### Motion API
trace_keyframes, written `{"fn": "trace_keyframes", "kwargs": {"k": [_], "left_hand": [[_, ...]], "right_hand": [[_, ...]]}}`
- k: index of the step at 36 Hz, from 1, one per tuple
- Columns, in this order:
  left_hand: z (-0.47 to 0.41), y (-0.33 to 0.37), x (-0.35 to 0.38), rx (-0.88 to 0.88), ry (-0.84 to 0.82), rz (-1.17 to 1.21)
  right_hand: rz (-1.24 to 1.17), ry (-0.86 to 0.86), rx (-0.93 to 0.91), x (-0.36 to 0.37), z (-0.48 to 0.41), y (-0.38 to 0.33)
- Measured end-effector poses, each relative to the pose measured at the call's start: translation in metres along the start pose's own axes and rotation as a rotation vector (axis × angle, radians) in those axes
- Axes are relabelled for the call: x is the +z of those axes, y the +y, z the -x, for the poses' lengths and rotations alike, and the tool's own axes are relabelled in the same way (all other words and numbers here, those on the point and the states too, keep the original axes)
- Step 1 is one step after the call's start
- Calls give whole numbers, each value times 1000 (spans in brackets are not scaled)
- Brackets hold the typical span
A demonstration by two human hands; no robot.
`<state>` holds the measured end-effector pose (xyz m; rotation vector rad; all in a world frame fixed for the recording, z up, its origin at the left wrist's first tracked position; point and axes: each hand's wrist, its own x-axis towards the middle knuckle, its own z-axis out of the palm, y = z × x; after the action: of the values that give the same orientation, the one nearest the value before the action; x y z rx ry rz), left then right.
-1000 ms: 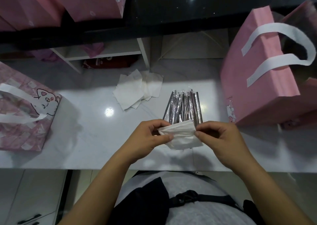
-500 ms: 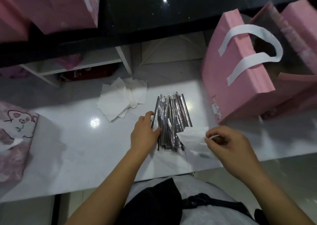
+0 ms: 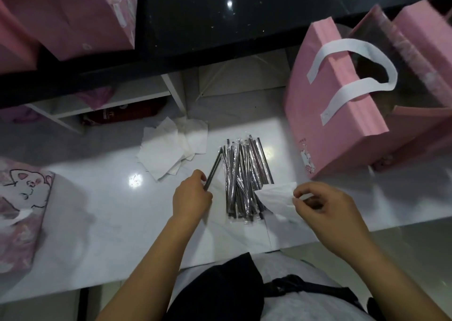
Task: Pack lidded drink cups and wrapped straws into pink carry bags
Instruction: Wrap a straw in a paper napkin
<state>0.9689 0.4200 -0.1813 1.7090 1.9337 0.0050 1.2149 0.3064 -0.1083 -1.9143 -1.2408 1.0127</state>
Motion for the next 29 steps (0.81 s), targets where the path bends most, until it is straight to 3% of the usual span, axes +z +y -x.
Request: {"fn": "trace_keyframes", "kwargs": {"k": [6,11,16,23,29], "left_hand": [[-2,-3,-6,-45,-14,49],[9,-5,-28,-66,59,301],[34,11,-51,29,55,524],[34,5,-51,-45,-6,369],[37,-8,-56,-95,6,533]], "right_hand": [[-72,-18,20,3,-4,-4],[-260,19,79,7,-9,-10],[-434,61,209,15,-18,-13],[-448,46,171,22,-26,-15],[-453,15,194,29,-24,-19]]}}
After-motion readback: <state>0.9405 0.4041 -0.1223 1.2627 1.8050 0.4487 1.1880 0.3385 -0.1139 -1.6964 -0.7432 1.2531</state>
